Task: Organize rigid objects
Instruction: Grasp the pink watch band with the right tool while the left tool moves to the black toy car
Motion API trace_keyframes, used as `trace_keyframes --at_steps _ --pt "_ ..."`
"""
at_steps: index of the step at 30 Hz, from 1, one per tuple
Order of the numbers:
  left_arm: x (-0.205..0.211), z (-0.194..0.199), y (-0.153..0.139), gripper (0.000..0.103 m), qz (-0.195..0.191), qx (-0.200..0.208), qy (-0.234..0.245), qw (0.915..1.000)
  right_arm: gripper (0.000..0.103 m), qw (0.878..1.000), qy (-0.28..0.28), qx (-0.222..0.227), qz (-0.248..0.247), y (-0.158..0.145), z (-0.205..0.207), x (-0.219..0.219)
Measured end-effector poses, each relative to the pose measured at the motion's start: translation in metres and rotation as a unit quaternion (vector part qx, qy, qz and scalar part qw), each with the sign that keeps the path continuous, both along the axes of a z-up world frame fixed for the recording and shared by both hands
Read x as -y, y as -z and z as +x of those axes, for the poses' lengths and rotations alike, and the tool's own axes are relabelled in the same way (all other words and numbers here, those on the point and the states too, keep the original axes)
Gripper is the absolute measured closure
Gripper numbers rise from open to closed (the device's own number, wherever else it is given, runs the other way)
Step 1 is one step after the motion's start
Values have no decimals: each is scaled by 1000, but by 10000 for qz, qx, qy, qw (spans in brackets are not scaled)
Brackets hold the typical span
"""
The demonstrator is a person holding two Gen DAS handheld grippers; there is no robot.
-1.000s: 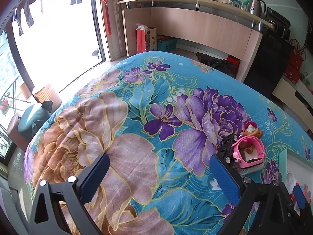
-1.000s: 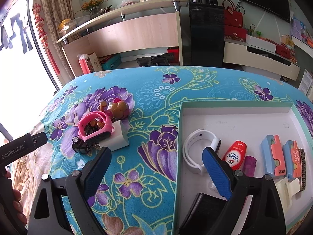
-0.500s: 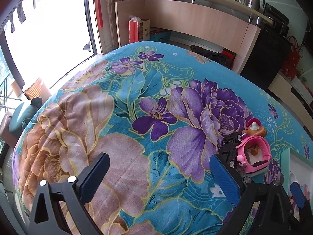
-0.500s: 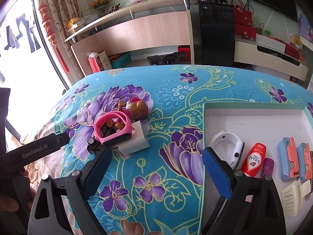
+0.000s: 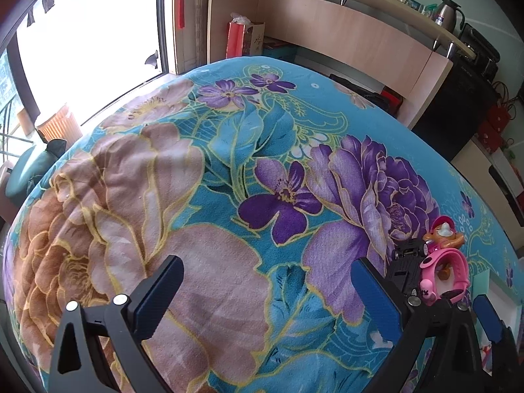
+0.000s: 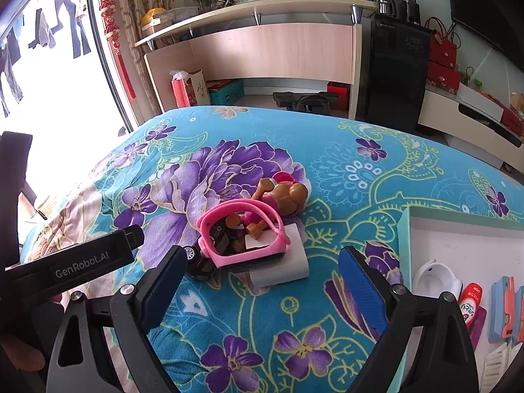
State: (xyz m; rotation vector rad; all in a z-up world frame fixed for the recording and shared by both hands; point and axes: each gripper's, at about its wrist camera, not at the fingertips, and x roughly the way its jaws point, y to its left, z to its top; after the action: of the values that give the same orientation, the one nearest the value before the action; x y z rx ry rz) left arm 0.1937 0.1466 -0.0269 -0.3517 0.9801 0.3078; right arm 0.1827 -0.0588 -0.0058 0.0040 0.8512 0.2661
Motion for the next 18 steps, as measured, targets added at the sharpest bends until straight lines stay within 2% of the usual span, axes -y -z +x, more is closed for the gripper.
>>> trace_keyframes --at_steps 3,9,11,15,18 --pt "-3 0 3 0 -62 -44 -37 10000 9 10000 -57 -28 -67 5 4 -6" --pt "-1 2 6 0 -96 -76 30 9999 16 9999 -87 -56 -91 10 8 -12" --pt "0 3 7 0 -112 -91 43 9999 28 9999 -71 -48 -115 10 8 -12" --pt "2 4 7 0 -175 -93 90 9998 31 10000 -17 -56 -16 10 9 -7" --pt "5 5 6 0 -188 -81 123 9997 38 10000 15 -36 -16 9 9 -4"
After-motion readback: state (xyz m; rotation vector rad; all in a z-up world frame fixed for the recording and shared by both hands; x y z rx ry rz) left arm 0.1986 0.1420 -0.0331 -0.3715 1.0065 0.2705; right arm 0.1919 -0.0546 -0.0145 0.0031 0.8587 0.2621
